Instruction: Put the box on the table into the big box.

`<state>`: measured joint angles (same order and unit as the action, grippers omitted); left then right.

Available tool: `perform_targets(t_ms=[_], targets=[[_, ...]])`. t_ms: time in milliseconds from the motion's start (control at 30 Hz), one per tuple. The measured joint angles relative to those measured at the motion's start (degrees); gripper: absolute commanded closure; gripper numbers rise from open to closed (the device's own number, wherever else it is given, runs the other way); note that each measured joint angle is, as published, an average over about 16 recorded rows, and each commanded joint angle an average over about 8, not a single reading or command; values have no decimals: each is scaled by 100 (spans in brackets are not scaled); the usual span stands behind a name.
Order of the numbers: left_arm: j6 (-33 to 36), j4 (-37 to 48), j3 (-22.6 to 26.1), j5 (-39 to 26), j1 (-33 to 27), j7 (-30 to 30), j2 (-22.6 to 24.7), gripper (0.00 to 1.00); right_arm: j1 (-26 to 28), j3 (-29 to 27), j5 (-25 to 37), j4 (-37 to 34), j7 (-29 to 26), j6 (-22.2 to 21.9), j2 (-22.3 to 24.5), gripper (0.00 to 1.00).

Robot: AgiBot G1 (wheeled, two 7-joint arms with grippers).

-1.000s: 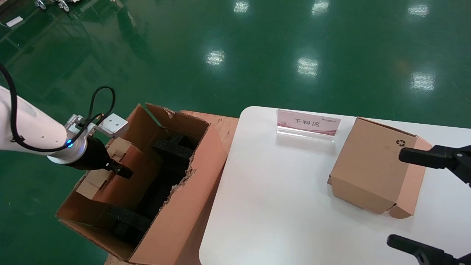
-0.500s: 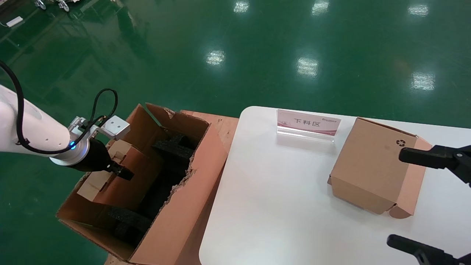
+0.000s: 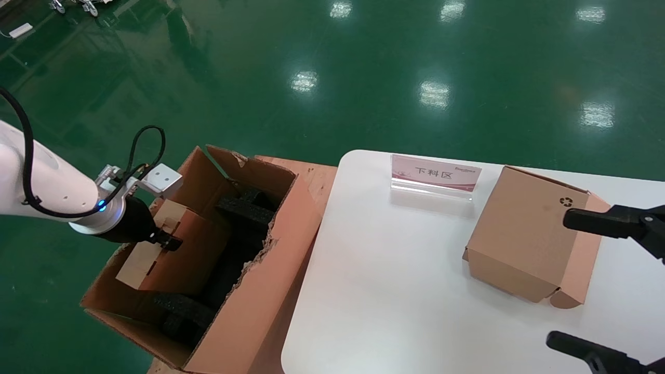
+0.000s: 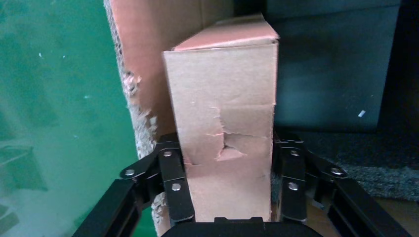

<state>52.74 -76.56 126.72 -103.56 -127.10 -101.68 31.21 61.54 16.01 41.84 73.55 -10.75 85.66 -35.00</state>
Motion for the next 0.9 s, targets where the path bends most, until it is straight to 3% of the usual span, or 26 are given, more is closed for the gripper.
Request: perform_targets(t_ms=[567, 900], targets=[[-21, -8, -78, -2, -35, 26, 15, 0, 0, 0, 0, 1, 0, 1, 0, 0], [-85, -91, -464, -133, -219, 189, 37, 0, 0, 0, 0, 0, 0, 0, 0, 0]])
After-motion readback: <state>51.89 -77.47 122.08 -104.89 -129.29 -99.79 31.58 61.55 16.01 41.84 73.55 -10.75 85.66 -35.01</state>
